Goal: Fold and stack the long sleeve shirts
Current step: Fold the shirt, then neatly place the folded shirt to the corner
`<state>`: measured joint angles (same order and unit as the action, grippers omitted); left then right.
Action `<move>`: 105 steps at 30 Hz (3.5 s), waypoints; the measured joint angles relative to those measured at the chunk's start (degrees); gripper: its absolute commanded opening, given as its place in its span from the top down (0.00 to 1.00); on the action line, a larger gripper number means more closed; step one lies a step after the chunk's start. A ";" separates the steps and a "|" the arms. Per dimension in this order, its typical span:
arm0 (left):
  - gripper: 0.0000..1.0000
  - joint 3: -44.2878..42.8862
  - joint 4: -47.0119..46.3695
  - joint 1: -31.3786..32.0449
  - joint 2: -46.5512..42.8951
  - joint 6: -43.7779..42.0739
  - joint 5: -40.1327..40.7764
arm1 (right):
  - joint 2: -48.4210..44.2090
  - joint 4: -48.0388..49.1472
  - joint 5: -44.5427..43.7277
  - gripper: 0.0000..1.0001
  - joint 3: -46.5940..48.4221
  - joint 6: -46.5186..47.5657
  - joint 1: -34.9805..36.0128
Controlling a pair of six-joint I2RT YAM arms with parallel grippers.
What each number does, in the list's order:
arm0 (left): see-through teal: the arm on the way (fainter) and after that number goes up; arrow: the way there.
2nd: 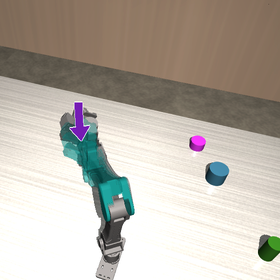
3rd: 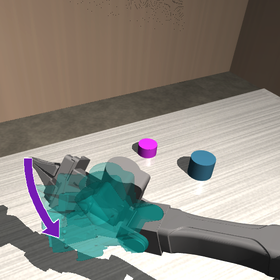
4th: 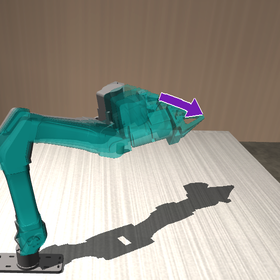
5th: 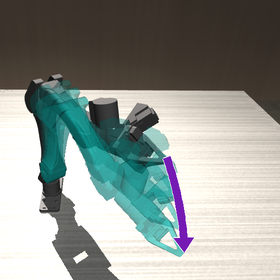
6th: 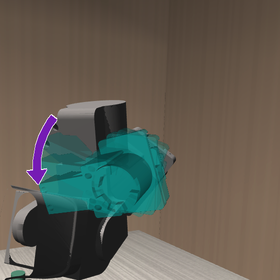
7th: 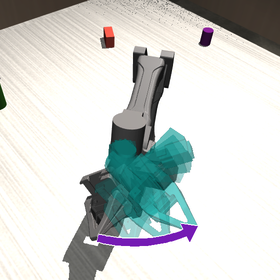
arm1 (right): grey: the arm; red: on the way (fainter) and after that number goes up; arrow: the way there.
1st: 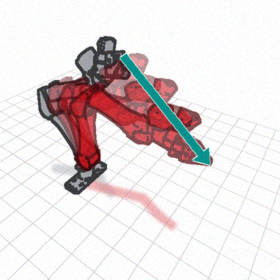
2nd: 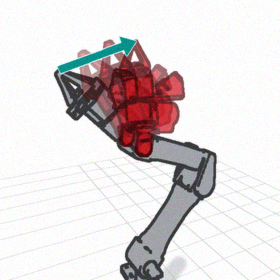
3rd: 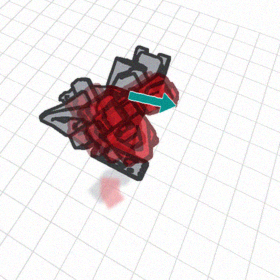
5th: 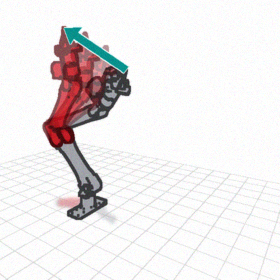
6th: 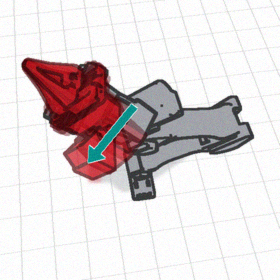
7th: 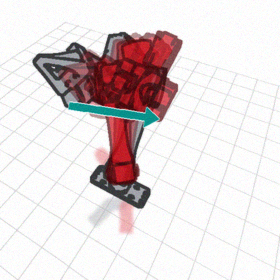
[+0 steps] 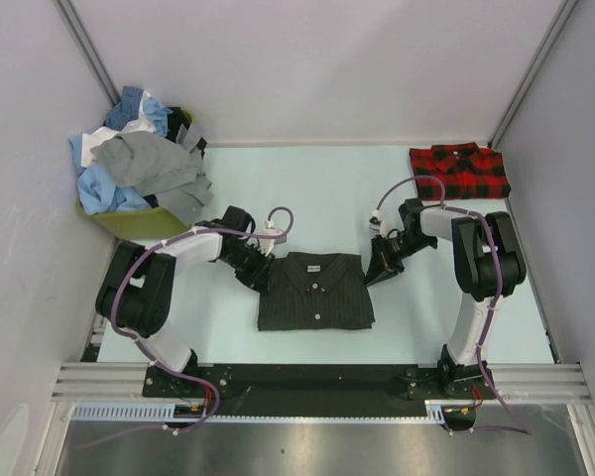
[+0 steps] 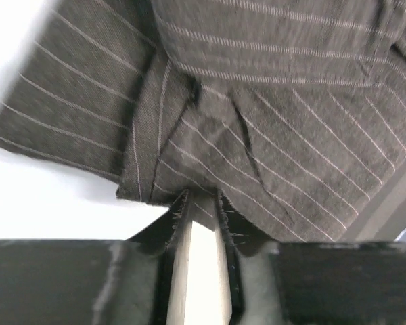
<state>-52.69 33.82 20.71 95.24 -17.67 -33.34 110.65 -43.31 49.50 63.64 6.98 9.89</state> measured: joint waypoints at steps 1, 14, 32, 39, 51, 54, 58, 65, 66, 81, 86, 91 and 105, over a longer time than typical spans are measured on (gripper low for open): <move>0.67 0.24 0.52 0.00 -0.02 -0.55 0.15 | -0.13 -0.04 0.02 0.80 0.00 0.02 -0.02; 0.41 -2.19 3.15 0.00 -4.83 -5.22 1.57 | -1.42 9.51 2.27 0.67 7.58 -9.51 -2.25; 0.64 -5.25 2.34 -0.55 0.17 -4.61 5.42 | 9.14 18.16 -0.76 0.96 9.79 -16.46 -0.39; 0.50 -3.98 1.46 -1.79 0.26 -3.15 4.39 | 1.33 21.44 -2.12 0.50 6.99 -17.94 -3.69; 0.40 -3.28 -6.43 20.72 -17.35 -4.24 5.18 | -27.10 25.49 5.66 0.82 -24.24 -27.43 -4.59; 0.40 -5.38 -11.02 24.81 -12.00 -0.76 0.79 | -28.79 28.92 7.72 0.82 -28.65 -31.15 -2.93; 0.40 -0.55 -15.67 24.48 -6.67 5.11 -5.18 | -27.82 33.46 8.44 0.83 -31.08 -32.59 -0.39; 0.42 10.58 -19.69 18.43 -3.19 13.81 -14.60 | -20.65 33.31 4.00 0.87 -31.91 -31.04 -2.21; 0.43 9.97 -19.45 17.16 -2.08 14.82 -15.96 | -19.15 32.76 2.97 0.88 -31.89 -30.67 -2.80; 0.37 -3.50 -21.00 44.15 -10.08 1.55 15.91 | -54.23 25.81 4.74 0.69 -38.49 -39.43 -18.27; 0.35 -6.93 -26.38 50.12 -0.94 -4.26 27.15 | -50.21 25.44 3.41 0.42 -44.61 -46.49 -18.27; 0.63 -7.06 -28.70 53.68 5.95 -9.57 33.27 | -45.75 27.39 2.80 0.29 -45.03 -51.10 -18.88; 1.00 -7.69 -30.05 51.47 6.99 -10.84 31.08 | -38.14 41.29 0.79 0.19 -46.69 -57.83 -9.62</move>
<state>-60.38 3.77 72.18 102.24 -28.51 -2.26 72.51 -2.02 50.28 16.95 -50.85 0.27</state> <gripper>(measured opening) 0.011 0.790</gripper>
